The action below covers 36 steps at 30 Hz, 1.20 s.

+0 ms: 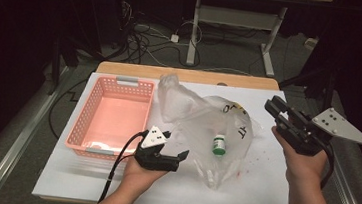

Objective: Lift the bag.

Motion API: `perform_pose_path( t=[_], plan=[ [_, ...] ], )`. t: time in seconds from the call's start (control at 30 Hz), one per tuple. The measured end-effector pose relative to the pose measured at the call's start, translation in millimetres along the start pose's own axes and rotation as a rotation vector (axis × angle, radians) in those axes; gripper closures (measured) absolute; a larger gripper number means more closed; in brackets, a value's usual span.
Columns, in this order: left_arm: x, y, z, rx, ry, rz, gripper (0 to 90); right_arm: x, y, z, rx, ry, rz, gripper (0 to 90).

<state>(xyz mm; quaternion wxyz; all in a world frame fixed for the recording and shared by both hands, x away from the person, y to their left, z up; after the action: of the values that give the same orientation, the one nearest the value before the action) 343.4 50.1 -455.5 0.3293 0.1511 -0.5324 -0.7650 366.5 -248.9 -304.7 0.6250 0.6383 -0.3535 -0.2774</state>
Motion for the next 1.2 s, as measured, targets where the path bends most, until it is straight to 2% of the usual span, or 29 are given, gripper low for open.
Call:
perform_pose_path(
  t=[0.07,0.13,0.23,0.3,0.33,0.37,0.43,0.47,0.5,0.57,1.03,1.1,1.2],
  plan=[
    [1.1,-1.6,-0.4,0.001,-0.001,-0.001,13.2,-0.3,-0.2,3.2,-0.003,0.005,0.006,70.4],
    [3.3,-5.9,0.0,0.001,-0.004,-0.002,12.4,-0.2,-9.3,10.6,-0.047,0.008,0.001,65.4],
    [5.1,-10.1,1.6,0.001,-0.001,-0.003,4.3,1.9,-28.0,15.4,-0.103,-0.003,-0.017,59.0],
    [6.0,-11.5,2.6,0.006,-0.003,-0.010,2.7,2.7,-42.0,18.4,-0.139,-0.006,-0.026,55.9],
    [7.4,-13.0,3.0,0.006,-0.007,-0.016,2.7,2.7,-42.0,18.4,-0.139,-0.006,-0.026,55.9],
    [11.2,-16.1,2.7,0.000,-0.013,-0.023,0.0,3.6,-55.1,21.3,-0.163,-0.012,-0.030,52.5],
    [14.5,-18.7,2.1,0.010,-0.014,-0.033,0.0,3.5,-67.6,24.5,-0.188,-0.019,-0.049,48.8],
    [14.5,-18.7,2.1,0.010,-0.014,-0.033,0.0,3.5,-67.6,24.5,-0.188,-0.019,-0.049,48.8],
    [15.9,-21.6,-0.3,0.007,-0.019,-0.020,0.0,3.6,-80.4,26.9,-0.211,-0.018,-0.060,44.4],
    [17.2,-25.4,-3.3,-0.004,-0.017,-0.030,0.0,2.6,-93.0,29.8,-0.240,-0.024,-0.069,39.4],
    [21.2,-38.6,-15.1,-0.025,-0.006,-0.047,0.0,2.2,-168.3,41.5,-0.391,-0.031,-0.126,8.2],
    [20.9,-39.5,-15.0,-0.026,-0.007,-0.042,0.0,0.4,-175.4,40.3,-0.406,-0.028,-0.123,1.1],
    [20.4,-41.0,-14.3,-0.027,-0.004,-0.037,0.0,-2.0,-178.1,38.2,-0.406,-0.025,-0.140,0.0]
  ],
)
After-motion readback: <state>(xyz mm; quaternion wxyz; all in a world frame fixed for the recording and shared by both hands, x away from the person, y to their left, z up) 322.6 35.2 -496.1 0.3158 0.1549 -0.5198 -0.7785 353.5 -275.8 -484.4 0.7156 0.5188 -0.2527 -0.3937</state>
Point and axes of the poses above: each handheld gripper's, and its own axes: z roughly backward along the jaws, y roughly out of its top, x roughly to its right, the point moved 5 cm from there along -z, roughly forward along the jaws, and after that the axes turned 6 degrees about x, right-handed, at the moved point
